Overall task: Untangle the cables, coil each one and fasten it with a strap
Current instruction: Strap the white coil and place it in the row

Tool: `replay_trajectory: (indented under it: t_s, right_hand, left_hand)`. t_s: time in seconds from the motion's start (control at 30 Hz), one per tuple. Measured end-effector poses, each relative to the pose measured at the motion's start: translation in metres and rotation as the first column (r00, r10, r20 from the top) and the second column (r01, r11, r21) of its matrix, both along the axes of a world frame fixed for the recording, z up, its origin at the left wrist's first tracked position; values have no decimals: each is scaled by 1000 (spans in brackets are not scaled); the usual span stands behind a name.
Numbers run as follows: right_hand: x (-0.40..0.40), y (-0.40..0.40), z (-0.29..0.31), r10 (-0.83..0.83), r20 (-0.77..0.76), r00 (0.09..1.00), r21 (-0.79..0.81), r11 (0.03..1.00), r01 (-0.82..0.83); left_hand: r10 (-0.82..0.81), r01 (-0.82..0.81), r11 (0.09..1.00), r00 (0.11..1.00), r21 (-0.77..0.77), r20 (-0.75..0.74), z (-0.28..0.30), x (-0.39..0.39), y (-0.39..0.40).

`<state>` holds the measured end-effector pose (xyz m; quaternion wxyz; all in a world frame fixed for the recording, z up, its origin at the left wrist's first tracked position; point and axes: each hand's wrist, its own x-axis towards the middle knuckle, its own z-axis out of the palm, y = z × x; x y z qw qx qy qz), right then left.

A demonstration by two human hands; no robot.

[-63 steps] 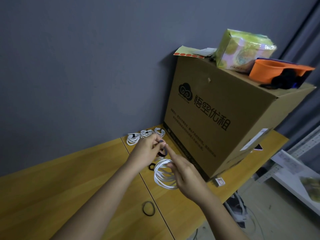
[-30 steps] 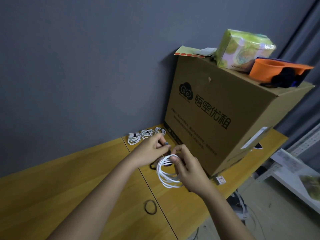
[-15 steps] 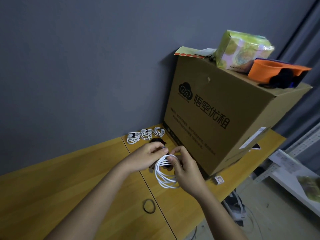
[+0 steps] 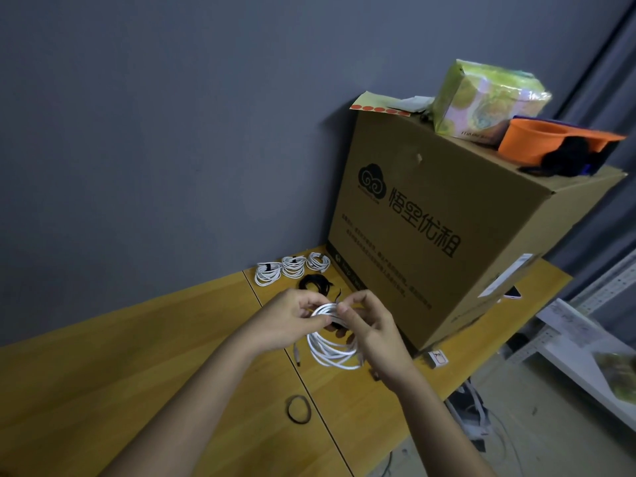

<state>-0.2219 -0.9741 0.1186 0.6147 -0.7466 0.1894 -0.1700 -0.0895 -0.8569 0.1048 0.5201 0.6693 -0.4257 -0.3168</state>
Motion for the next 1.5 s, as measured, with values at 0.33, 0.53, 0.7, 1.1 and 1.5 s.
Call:
replay_trajectory:
  t_s: [0.33,0.53,0.7,1.1,1.5]
  right_hand:
    - [-4,0,4,101,-48,994,13,995,-100]
    - [-2,7,-3,-11,28,1000,11,1000,11]
    - [-2,8,-7,-57,80,995,-21,998,59]
    - [-5,-4,-9,-31,45,999,159,987,24]
    - [0,-17,-14,-201,-2,979,146,969,200]
  left_hand:
    - [89,-87,996,991,-19,96,-3,-6,-3]
    - [166,-165,986,981,-22,100,2,-12,-8]
    - [188,-190,982,973,3,131,1,-12,-10]
    - [81,-99,992,976,77,203,2,-20,-14]
    - [78,-113,988,955,106,287,-3,-25,-8]
